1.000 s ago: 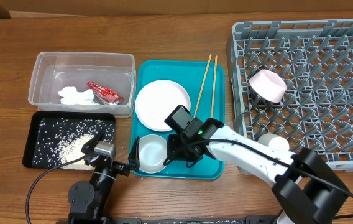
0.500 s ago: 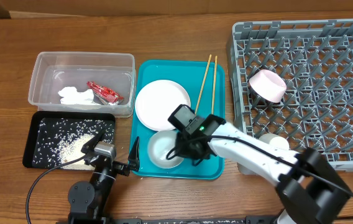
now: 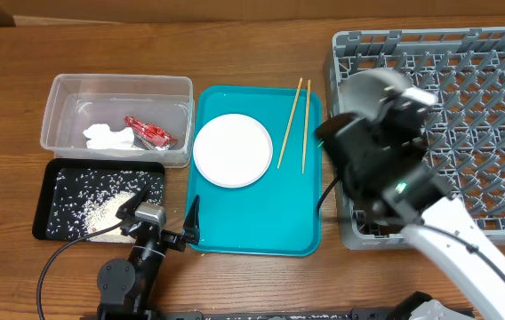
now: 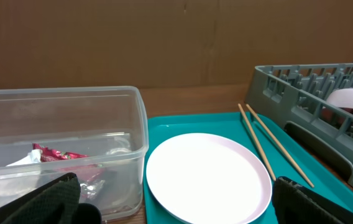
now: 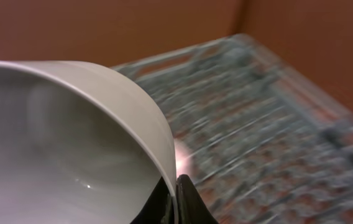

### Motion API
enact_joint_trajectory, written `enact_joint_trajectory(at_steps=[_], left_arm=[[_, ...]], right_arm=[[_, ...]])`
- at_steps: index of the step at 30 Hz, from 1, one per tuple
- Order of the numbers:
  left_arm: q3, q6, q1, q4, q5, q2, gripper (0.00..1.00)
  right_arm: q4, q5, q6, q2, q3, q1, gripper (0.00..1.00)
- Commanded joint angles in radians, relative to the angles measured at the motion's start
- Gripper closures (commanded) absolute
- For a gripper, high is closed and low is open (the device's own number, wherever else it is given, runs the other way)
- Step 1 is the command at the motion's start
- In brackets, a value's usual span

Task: Sort waste into correct bins and load items into the dishwasher
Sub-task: 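Carry the grey bowl into the rack and release it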

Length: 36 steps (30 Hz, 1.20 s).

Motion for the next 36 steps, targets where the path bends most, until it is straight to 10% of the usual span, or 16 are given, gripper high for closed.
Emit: enact_joint_trajectory(at_steps=[1, 15, 30, 36], left_arm=[[-0.003, 0.008, 0.006, 0.000, 0.009, -0.008, 0.00], [-0.003, 0.008, 0.006, 0.000, 0.009, -0.008, 0.00], [-0.003, 0.008, 0.006, 0.000, 0.009, -0.008, 0.00], [-0.003, 0.008, 0.006, 0.000, 0.009, -0.008, 0.00]], right_arm=[[-0.007, 0.199, -0.053, 0.028, 0.005, -0.149, 0.96], [0.126, 0.085, -0.165, 0.311, 0.005, -0.633, 0.96], [0.218, 0.087, -0.341, 0.493, 0.004, -0.553, 0.96], [0.166, 0.087, -0.340, 0.492, 0.004, -0.510, 0.78]])
